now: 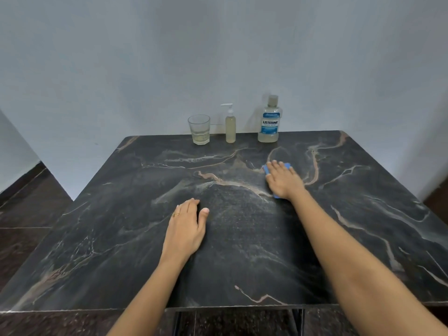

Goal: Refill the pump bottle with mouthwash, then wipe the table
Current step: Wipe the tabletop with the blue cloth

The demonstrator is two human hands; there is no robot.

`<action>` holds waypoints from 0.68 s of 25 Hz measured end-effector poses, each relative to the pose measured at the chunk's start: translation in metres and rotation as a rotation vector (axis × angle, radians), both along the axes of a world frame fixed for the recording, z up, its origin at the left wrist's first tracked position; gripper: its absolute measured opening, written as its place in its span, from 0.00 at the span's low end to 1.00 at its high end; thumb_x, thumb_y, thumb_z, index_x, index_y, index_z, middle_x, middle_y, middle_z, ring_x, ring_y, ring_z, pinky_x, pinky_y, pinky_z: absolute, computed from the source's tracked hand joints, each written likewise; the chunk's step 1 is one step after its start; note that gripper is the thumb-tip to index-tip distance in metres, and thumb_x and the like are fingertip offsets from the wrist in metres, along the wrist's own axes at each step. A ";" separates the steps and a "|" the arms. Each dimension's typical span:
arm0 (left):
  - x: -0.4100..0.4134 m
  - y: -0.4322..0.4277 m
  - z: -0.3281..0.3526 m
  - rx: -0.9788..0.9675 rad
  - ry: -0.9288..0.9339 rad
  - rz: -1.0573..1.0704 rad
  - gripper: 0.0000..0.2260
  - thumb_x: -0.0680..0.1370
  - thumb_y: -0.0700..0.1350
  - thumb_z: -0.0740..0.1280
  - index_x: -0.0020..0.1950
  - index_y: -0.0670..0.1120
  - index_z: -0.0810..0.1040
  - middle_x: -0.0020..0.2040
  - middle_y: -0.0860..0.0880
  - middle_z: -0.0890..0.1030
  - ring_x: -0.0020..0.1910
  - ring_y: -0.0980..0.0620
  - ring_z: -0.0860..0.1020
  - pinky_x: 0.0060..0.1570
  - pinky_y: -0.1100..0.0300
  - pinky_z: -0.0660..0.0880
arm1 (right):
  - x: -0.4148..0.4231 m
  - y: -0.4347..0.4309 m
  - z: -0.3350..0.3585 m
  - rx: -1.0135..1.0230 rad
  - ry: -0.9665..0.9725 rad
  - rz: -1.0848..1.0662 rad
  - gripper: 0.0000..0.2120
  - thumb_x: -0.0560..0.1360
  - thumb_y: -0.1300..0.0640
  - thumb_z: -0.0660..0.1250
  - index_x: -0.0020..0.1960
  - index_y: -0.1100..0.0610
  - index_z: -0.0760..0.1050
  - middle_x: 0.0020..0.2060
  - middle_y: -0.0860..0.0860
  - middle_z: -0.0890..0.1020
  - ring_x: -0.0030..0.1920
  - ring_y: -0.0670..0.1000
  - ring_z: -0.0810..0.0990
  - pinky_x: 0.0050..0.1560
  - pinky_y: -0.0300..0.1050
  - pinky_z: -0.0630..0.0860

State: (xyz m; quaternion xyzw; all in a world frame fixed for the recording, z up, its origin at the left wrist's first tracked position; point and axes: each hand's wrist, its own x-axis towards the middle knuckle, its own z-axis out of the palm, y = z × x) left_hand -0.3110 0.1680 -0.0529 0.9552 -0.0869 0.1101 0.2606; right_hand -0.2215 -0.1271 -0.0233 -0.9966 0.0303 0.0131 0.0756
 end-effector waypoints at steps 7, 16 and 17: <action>-0.008 -0.002 0.008 -0.148 0.024 0.039 0.22 0.82 0.54 0.53 0.70 0.42 0.69 0.68 0.47 0.72 0.69 0.47 0.67 0.66 0.52 0.64 | -0.048 0.119 -0.005 0.008 0.035 0.338 0.26 0.82 0.50 0.44 0.79 0.55 0.46 0.78 0.52 0.49 0.78 0.51 0.46 0.76 0.51 0.42; 0.001 0.033 0.016 -0.080 0.041 0.097 0.26 0.79 0.62 0.49 0.53 0.44 0.76 0.51 0.47 0.79 0.55 0.45 0.75 0.54 0.49 0.73 | -0.221 0.051 0.003 0.025 0.027 0.551 0.38 0.71 0.35 0.26 0.77 0.49 0.42 0.76 0.42 0.44 0.76 0.42 0.41 0.74 0.37 0.34; 0.007 0.048 0.015 -0.027 0.049 0.082 0.27 0.79 0.63 0.49 0.53 0.44 0.77 0.51 0.47 0.79 0.55 0.45 0.75 0.54 0.49 0.72 | -0.217 0.022 0.000 0.019 0.015 0.455 0.42 0.68 0.33 0.23 0.77 0.50 0.42 0.75 0.42 0.44 0.76 0.41 0.41 0.73 0.36 0.34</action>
